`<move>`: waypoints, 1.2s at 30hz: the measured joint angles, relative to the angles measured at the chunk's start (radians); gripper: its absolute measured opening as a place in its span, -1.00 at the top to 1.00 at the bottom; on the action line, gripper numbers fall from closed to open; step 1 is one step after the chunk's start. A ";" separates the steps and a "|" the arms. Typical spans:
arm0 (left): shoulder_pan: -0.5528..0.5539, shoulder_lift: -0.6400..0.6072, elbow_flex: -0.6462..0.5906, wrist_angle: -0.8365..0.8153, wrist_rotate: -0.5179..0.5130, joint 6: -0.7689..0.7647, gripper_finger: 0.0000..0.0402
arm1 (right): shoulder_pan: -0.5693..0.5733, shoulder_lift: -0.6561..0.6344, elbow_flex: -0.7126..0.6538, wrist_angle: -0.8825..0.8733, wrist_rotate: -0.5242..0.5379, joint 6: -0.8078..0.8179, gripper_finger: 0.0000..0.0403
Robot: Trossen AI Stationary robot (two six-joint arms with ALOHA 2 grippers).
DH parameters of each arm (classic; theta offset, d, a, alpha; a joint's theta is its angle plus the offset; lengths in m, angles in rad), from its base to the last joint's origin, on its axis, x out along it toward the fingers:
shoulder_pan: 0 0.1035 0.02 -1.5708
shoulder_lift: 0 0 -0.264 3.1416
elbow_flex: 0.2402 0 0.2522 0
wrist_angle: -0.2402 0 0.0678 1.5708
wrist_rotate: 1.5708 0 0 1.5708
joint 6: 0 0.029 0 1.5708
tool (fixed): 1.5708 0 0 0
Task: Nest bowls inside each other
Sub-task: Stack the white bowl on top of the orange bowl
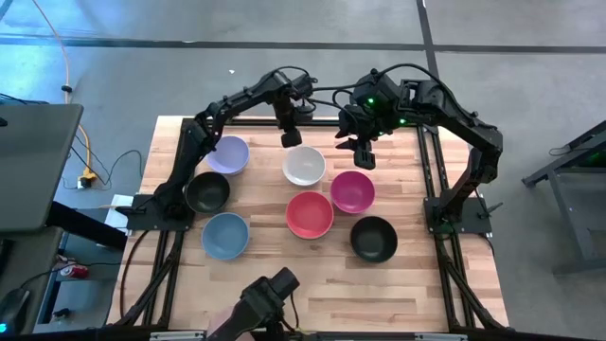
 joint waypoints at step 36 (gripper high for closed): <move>-0.044 0.050 -0.056 0.065 -0.086 -0.009 0.17 | 0.001 0.000 0.000 -0.001 0.000 0.027 0.41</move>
